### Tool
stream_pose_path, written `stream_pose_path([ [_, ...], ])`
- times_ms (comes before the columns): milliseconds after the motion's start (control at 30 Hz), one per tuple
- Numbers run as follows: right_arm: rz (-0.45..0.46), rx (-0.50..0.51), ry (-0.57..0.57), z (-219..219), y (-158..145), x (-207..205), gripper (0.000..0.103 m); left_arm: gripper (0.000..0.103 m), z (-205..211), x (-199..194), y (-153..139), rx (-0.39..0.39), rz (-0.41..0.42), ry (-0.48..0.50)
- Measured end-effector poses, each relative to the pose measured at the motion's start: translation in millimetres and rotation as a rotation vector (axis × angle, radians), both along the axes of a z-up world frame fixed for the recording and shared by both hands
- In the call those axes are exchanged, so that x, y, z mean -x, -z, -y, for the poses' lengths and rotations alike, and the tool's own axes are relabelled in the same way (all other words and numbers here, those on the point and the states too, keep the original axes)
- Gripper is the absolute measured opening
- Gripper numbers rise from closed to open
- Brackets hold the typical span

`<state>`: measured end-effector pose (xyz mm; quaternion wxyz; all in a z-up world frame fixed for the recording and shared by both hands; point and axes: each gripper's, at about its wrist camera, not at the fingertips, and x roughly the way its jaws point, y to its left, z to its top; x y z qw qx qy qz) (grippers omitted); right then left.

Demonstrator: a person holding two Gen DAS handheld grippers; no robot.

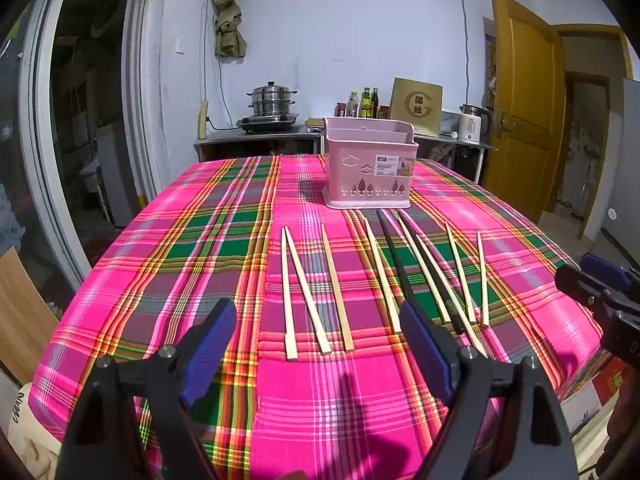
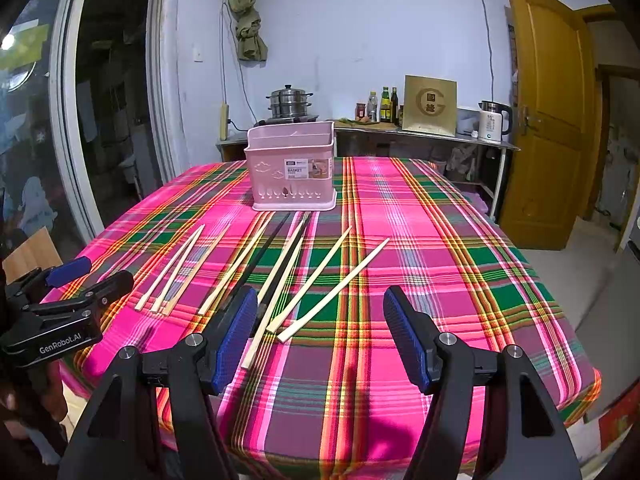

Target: Organize utensils

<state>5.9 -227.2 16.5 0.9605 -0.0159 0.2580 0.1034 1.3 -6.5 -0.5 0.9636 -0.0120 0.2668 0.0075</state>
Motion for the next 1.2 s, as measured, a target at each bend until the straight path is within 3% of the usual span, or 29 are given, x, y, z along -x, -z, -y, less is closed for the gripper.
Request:
stream_pose_path([
  [1200,0.006,0.000,0.001,-0.9,-2.1,1.0,0.066,0.085,-1.5,2.7,-4.9,0.005,-0.002,0.003],
])
